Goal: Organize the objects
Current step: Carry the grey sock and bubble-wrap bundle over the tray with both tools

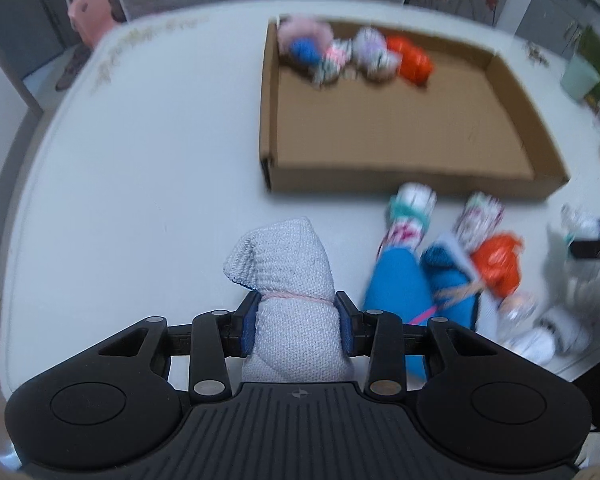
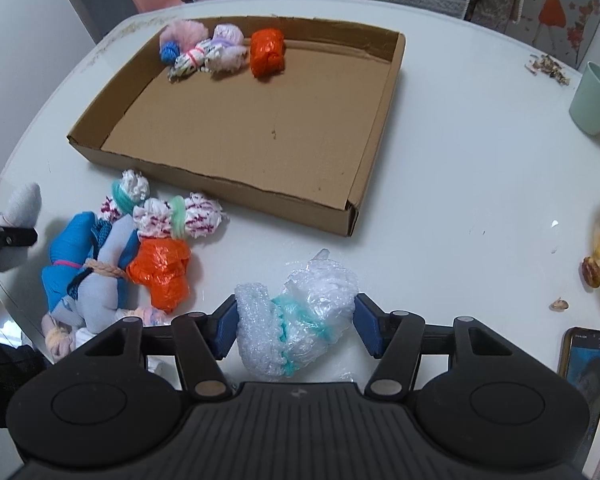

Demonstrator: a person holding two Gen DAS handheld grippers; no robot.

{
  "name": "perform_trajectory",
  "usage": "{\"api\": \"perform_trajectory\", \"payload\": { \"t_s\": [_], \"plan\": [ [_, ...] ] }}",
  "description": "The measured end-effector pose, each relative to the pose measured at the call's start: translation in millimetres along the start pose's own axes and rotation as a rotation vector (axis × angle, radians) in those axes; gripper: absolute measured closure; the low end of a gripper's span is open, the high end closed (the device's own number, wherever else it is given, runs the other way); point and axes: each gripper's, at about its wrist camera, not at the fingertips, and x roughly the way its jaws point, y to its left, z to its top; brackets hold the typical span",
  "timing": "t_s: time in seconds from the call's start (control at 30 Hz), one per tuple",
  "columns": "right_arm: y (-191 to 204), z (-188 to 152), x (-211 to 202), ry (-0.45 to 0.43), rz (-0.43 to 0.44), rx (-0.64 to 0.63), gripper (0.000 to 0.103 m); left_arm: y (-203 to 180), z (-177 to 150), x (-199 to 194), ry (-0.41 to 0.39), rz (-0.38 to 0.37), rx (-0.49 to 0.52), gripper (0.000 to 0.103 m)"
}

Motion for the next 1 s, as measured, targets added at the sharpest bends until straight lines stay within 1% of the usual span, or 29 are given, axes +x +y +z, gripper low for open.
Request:
{"api": "perform_trajectory", "payload": {
  "t_s": [0.1, 0.13, 0.23, 0.33, 0.47, 0.57, 0.7, 0.77, 0.9, 1.0],
  "plan": [
    [-2, 3, -4, -0.017, 0.002, 0.004, 0.047, -5, 12, -10, -0.048, -0.008, 0.007, 0.058],
    [0, 5, -2, -0.022, 0.002, 0.004, 0.047, -8, 21, -7, -0.057, -0.017, 0.006, 0.058],
    [1, 7, -5, -0.040, 0.004, 0.004, 0.047, -14, 25, -19, -0.086, -0.042, 0.015, 0.058],
    [1, 9, -9, -0.061, 0.005, 0.003, 0.047, -25, 35, -20, -0.114, -0.061, 0.030, 0.058],
    [-2, 14, -19, -0.118, 0.021, 0.017, 0.047, -36, 47, -31, -0.157, -0.079, 0.068, 0.058],
    [-5, 17, -23, -0.146, 0.014, 0.028, 0.047, -42, 58, -38, -0.190, -0.095, 0.089, 0.058],
    [-9, 21, -29, -0.201, 0.011, 0.054, 0.047, -51, 72, -40, -0.226, -0.103, 0.144, 0.058],
    [-10, 25, -33, -0.232, 0.008, 0.059, 0.047, -56, 80, -39, -0.238, -0.106, 0.166, 0.058],
    [-15, 36, -38, -0.285, 0.012, 0.079, 0.047, -66, 96, -32, -0.241, -0.130, 0.176, 0.058],
    [-14, 49, -41, -0.324, -0.001, 0.051, 0.047, -78, 111, -24, -0.241, -0.155, 0.184, 0.058]
  ]
}}
